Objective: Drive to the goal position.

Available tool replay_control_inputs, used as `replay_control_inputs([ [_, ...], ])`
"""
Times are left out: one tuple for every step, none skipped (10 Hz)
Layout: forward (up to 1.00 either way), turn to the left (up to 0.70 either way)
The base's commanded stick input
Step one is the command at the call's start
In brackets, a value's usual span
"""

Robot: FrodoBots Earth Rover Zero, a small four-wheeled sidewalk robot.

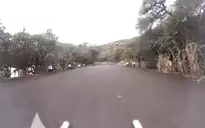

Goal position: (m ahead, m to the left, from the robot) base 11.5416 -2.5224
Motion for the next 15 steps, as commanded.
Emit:
replay_control_inputs([
  [0.50, 0.00],
  [0.50, 0.00],
  [0.50, 0.00],
  [0.50, 0.00],
  [0.50, 0.00],
  [0.50, 0.00],
  [0.50, 0.00],
  [0.50, 0.00],
  [0.50, 0.00],
  [0.50, 0.00],
  [0.50, 0.00],
  [0.50, 0.00],
  [0.50, 0.00],
  [0.50, 0.00],
  [0.50, 0.00],
])
